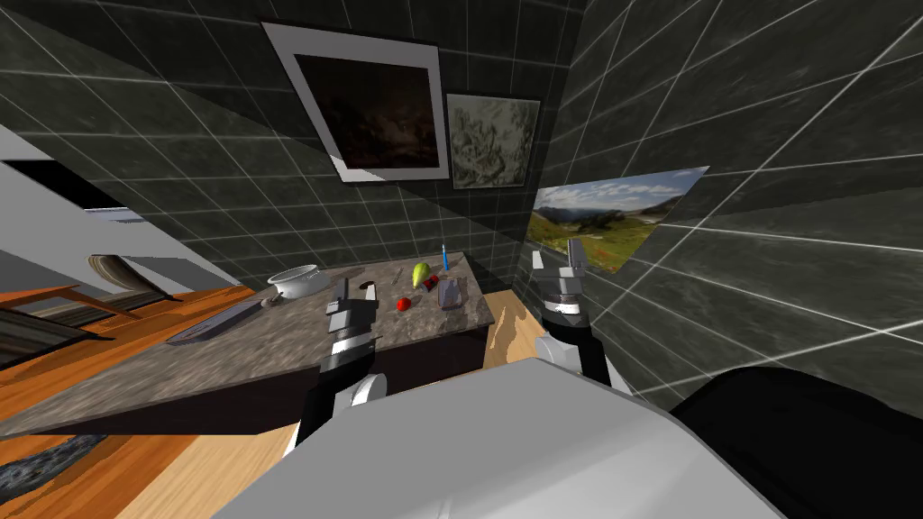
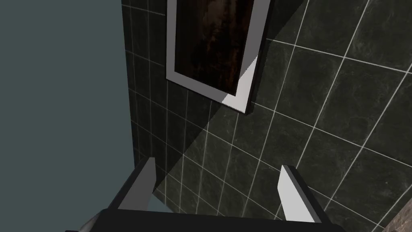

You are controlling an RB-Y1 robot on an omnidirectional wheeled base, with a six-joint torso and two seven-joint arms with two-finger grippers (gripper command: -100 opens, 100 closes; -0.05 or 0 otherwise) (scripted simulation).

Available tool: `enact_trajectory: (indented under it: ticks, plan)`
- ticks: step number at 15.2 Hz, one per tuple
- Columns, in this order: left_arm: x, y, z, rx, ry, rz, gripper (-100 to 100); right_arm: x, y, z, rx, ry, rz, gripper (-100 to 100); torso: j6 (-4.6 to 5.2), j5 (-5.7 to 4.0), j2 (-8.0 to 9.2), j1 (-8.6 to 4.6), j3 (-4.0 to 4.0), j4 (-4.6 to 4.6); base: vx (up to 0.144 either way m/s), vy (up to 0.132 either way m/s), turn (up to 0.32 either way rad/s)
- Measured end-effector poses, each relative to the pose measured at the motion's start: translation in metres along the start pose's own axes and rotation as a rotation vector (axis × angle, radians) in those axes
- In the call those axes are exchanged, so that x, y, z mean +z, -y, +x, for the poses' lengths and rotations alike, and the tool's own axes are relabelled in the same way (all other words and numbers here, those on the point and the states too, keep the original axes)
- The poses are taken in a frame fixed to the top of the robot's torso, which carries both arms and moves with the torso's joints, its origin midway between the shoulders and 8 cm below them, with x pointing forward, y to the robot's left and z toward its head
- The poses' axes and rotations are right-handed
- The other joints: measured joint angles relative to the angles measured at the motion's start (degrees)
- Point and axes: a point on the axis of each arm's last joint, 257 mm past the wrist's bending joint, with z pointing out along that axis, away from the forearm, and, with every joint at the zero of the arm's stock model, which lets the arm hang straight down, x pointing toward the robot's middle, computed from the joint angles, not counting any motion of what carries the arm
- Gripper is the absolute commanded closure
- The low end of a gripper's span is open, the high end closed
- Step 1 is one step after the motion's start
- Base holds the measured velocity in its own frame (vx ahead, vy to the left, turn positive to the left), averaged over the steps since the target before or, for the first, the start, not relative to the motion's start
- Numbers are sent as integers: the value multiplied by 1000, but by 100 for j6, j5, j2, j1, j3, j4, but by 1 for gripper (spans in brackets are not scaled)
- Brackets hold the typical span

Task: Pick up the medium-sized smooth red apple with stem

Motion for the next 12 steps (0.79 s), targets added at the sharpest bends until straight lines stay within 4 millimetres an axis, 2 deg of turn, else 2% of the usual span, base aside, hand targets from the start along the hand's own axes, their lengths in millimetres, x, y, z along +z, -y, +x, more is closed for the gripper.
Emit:
enact_trajectory:
  ticks: [6, 12]
  plan:
    - [-2, -18, -2, 50, -70, -75, -100, 0, 0, 0, 0, 0, 0, 0, 1, 2, 8, 11, 5, 2, -15, 15, -105]
    - [-6, -47, -19, 97, -99, -194, -100, 0, 0, 0, 0, 0, 0, 0, 2, 3, 11, 14, 6, 2, -25, 23, -158]
